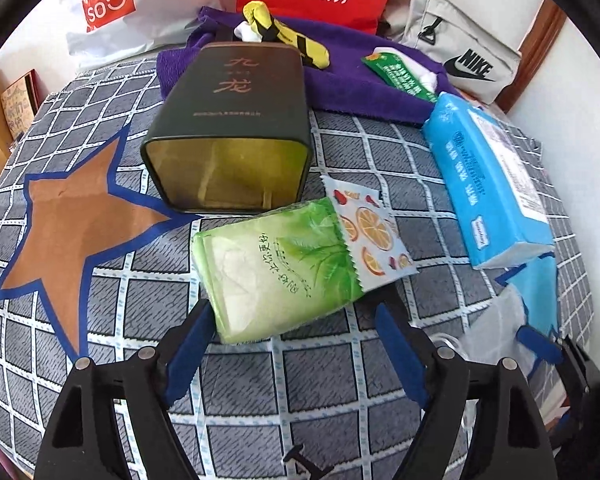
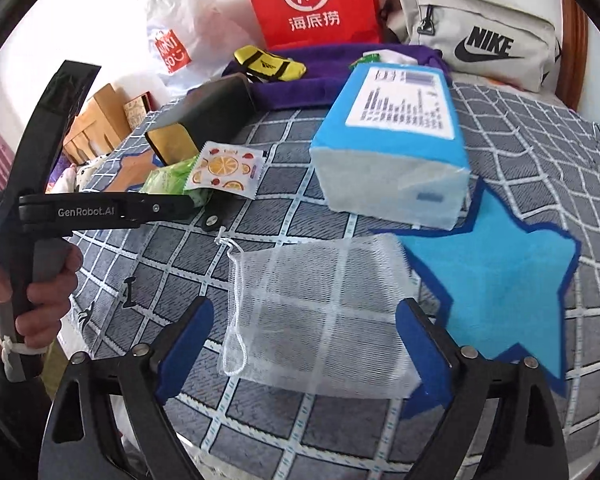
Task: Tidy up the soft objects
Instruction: 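Grasp and lift the white mesh bag with the right gripper while the left gripper reaches the light-green tea packet, then carry the mesh bag and light-green tea packet over the purple towel with both grippers, then open both grippers to release the mesh bag and tea packet onto the towel, then grasp the orange-print sachet with the right gripper while the left gripper moves back over the bed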
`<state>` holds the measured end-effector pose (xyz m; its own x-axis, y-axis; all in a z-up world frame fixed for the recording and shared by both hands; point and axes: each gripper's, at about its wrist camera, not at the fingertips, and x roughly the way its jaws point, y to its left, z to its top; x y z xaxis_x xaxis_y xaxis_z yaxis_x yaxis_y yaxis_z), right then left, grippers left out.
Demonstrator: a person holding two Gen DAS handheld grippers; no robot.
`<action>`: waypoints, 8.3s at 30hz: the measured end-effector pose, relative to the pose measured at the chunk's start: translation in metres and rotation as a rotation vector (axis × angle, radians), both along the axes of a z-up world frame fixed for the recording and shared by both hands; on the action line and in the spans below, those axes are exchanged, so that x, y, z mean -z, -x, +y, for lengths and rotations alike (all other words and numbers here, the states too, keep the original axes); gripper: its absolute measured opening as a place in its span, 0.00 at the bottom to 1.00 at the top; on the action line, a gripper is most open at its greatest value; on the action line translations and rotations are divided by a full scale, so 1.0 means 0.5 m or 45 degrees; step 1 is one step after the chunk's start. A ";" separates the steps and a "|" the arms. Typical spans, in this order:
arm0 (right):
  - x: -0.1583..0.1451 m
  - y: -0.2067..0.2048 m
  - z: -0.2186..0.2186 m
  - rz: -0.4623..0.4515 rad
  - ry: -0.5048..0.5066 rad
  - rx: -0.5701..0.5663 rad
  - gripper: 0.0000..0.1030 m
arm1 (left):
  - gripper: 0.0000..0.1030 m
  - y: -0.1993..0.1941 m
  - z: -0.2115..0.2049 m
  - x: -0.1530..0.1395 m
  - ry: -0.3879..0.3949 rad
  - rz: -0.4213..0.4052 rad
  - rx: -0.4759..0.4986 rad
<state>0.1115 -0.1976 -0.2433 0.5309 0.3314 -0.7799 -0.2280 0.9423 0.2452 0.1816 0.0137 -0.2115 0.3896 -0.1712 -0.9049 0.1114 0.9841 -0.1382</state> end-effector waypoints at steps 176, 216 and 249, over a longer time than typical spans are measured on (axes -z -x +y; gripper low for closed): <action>-0.211 -0.553 -0.046 -0.191 -0.059 0.110 0.77 | 0.76 -0.495 0.012 -0.163 0.078 -0.162 -0.070; -0.078 -0.141 0.200 -0.035 0.108 -0.128 0.52 | 0.74 -0.032 0.203 -0.178 0.080 -0.291 -0.228; -0.046 -0.181 0.204 -0.026 0.077 -0.009 0.36 | 0.74 -0.060 0.206 -0.103 0.029 -0.205 -0.210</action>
<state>0.2021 -0.0959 -0.2202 0.5450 0.2876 -0.7876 -0.2388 0.9537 0.1829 0.2117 0.1168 -0.1598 0.5530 -0.1132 -0.8255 -0.0285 0.9876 -0.1545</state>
